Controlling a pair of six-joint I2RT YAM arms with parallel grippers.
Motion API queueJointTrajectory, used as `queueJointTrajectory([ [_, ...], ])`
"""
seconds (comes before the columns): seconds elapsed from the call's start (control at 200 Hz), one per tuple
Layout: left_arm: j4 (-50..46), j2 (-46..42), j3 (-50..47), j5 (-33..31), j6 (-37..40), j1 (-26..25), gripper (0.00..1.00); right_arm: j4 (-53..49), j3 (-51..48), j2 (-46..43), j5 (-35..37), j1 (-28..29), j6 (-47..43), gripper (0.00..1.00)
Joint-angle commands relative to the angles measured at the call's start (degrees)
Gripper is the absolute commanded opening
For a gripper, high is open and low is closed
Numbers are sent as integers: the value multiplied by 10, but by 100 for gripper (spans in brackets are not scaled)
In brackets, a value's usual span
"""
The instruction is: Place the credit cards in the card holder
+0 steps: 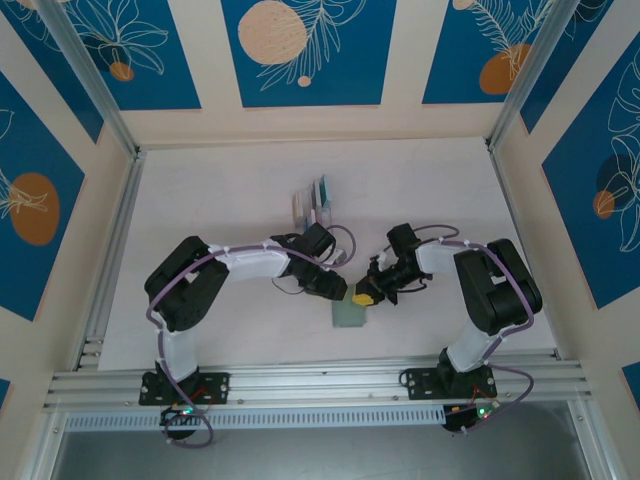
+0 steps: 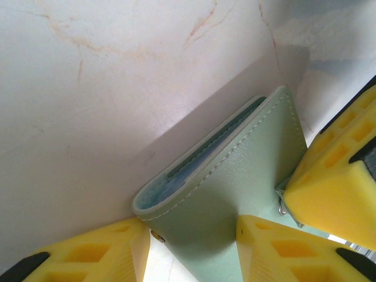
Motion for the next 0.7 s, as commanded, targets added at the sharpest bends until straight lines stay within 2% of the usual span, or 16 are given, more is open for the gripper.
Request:
queueJointTrajectory([
  [0.0,3,19,-2,-6,-2,-6,43,-33,-20,7,74,18,-11,0],
  [0.22,0,21,1,-7,-3,-6,43,-25,-36,-2,113,36,-2,0],
  [0.695,2,41,3,-10,-10,-5,43,-32,-53,-61,120,44,-3,0],
])
